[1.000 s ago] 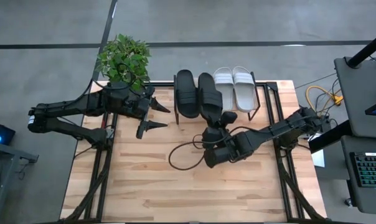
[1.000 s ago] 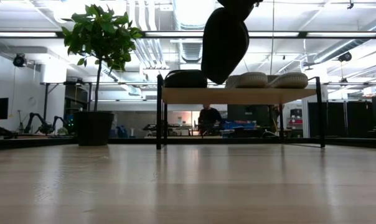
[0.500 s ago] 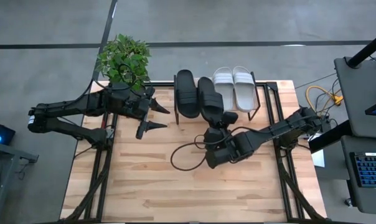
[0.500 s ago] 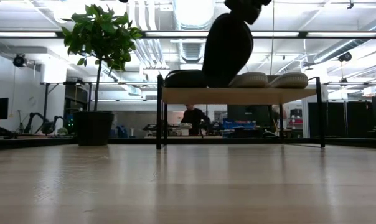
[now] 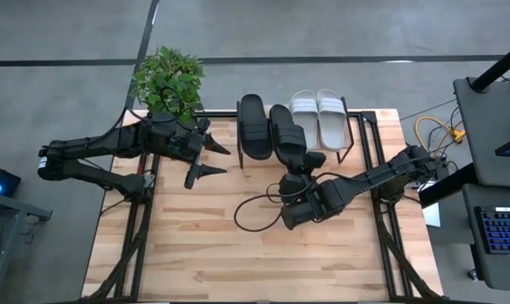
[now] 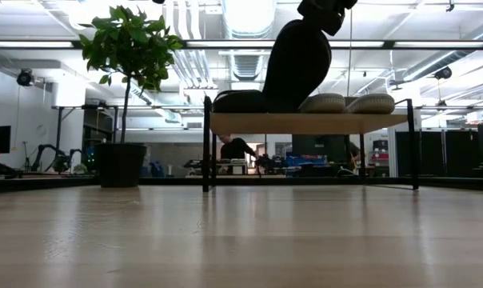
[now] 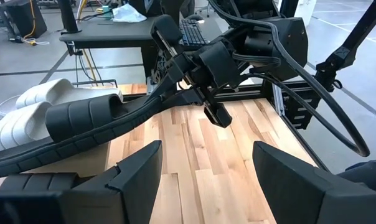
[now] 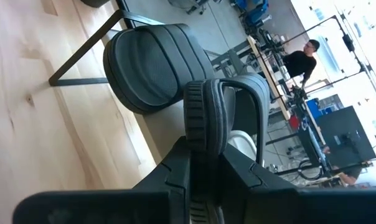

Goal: Pick and place slides into the shelf
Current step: Put the black slide on the shelf

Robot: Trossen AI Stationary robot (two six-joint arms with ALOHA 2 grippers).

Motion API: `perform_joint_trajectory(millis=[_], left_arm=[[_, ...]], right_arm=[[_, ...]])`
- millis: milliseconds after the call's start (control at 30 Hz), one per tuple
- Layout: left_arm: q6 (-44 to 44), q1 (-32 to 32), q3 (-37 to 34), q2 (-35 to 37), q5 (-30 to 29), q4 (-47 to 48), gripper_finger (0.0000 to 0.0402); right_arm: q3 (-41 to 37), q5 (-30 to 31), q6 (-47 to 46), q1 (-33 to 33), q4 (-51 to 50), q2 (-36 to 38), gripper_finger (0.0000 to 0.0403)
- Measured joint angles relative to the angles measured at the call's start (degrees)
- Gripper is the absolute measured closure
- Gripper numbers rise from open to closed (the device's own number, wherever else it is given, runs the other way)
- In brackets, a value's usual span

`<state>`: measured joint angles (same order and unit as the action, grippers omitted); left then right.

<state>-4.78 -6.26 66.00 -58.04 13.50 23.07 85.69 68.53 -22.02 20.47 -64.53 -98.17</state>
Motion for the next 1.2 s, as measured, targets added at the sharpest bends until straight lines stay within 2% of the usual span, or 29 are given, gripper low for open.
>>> perform_joint_trajectory(millis=[633, 1000, 1200], left_arm=[[-0.02, 0.02, 0.0, 0.0, -0.02, -0.02, 0.0167], [-0.04, 0.09, -0.02, 0.0, 0.37, 0.04, 0.0167], [-0.04, 0.07, -0.02, 0.0, 0.37, 0.04, 0.0167]], right_arm=[[-0.82, 1.86, -0.5, -0.9, 7.17, 0.04, 0.0364], [-6.28, 0.86, -0.74, -1.31, 9.27, 0.04, 0.0364], [-11.23, -0.58, 0.21, -1.31, 14.31, 0.09, 0.0365]])
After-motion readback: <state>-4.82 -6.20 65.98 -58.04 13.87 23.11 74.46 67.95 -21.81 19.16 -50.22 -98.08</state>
